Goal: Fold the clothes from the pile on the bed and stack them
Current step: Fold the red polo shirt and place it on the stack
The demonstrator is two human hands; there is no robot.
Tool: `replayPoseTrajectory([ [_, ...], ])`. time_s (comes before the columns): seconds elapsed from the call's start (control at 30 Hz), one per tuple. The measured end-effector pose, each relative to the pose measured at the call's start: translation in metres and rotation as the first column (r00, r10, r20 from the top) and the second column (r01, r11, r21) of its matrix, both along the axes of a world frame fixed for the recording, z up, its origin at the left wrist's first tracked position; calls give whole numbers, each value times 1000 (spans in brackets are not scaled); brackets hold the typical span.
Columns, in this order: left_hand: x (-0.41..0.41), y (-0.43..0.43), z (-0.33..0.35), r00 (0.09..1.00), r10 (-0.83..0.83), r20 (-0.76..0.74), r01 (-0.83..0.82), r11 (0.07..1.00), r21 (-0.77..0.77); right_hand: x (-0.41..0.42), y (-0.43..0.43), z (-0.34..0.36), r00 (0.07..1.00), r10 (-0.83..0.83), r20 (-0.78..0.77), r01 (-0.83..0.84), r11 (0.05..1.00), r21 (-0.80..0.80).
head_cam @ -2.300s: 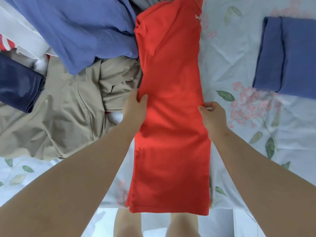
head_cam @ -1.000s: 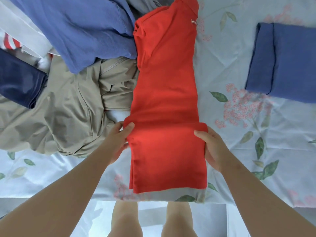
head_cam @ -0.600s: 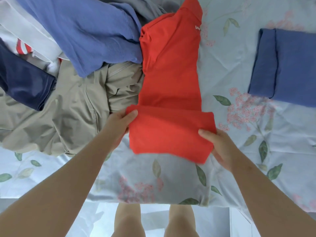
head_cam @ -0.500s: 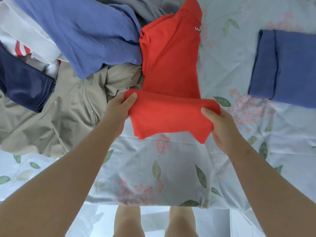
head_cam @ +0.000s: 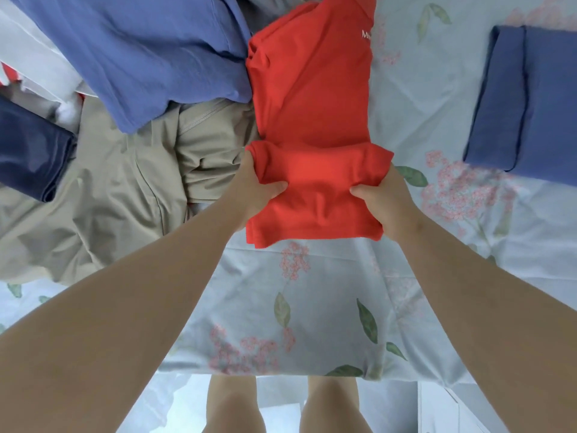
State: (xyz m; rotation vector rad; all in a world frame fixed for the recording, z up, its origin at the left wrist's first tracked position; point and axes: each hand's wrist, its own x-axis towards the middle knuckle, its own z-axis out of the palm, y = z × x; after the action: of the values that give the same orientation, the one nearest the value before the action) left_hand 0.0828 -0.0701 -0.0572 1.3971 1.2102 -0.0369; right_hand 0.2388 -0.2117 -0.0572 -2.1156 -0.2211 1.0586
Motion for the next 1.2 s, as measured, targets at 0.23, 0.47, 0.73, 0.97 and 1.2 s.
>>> replayPoseTrajectory([
  [0.23, -19, -57, 2, 945, -283, -165, 244, 944, -220, -29, -93, 22, 973, -114, -201, 76, 979, -187],
  [0.47, -23, -49, 34, 811, -401, -426, 439, 898, -10, -14, -113, 38, 994, 33, -109, -70, 931, -359],
  [0.73, 25, 0, 69, 978, 181, -102, -204, 757, -620, 47, -72, 76, 706, -286, -648, 371, 929, -6],
  [0.97, 50, 0, 26, 926, 357, -119, -370, 922, -115, 61, -25, 39, 845, -376, -381, 385, 921, -56],
  [1.2, 52, -7, 6, 947, 306, -101, -320, 931, -178, 63, 7, 10, 903, -315, -291, 337, 941, 28],
])
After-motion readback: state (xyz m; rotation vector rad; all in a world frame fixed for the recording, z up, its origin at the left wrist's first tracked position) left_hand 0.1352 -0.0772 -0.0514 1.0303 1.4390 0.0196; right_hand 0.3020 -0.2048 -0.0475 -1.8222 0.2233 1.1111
